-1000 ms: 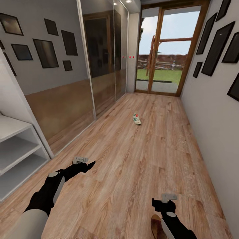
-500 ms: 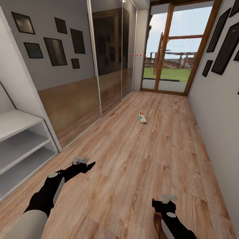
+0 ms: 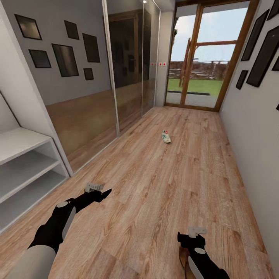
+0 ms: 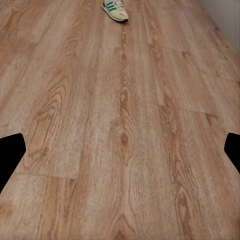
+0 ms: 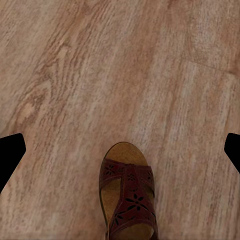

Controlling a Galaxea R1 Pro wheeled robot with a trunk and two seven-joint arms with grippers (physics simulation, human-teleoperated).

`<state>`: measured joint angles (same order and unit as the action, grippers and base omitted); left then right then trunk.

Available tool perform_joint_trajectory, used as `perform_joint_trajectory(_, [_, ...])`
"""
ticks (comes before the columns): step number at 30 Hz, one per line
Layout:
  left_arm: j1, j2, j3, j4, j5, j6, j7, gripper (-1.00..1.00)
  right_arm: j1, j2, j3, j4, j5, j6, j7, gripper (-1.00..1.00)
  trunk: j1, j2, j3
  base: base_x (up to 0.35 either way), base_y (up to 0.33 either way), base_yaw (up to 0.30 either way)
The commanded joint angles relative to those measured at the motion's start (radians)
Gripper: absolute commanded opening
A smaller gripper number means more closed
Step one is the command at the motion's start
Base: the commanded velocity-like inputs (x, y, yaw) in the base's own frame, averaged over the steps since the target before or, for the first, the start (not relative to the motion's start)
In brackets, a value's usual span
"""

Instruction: Pick up the two gym shoes and the two sandals from the corridor floor and place them onto the hallstand (shoe rack) in the corridor, making sure they are on the rack and not on the floor. Arrange them so the two gym shoes are next to each other and the two sandals are next to each other.

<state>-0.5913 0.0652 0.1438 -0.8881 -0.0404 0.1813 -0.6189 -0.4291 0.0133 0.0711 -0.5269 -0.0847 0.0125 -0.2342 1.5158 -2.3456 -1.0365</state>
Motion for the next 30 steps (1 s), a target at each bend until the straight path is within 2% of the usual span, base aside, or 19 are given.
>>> perform_joint_trajectory(1, [-0.001,-0.001,0.004,-0.002,-0.004,0.007,-0.007,1.00,0.000,-0.001,0.008,-0.001,-0.009,0.001,-0.008,1.00,0.000,0.000,-0.001,-0.003,0.000,0.000])
perform_joint_trajectory(7, [0.001,-0.001,0.003,-0.002,-0.004,0.002,-0.007,1.00,0.000,-0.001,0.007,-0.001,-0.009,0.001,-0.008,1.00,0.000,0.000,-0.001,-0.038,0.000,0.000])
perform_joint_trajectory(17, [0.002,-0.001,0.002,0.000,-0.005,0.001,-0.007,1.00,0.000,-0.001,0.008,-0.001,-0.009,0.001,-0.008,1.00,0.000,0.000,-0.001,-0.209,0.000,-0.014])
perform_joint_trajectory(30, [0.001,-0.002,0.002,-0.001,-0.004,0.008,-0.007,1.00,0.000,0.001,0.008,-0.001,-0.009,0.001,-0.008,1.00,0.000,0.000,-0.001,-0.016,0.000,-0.043])
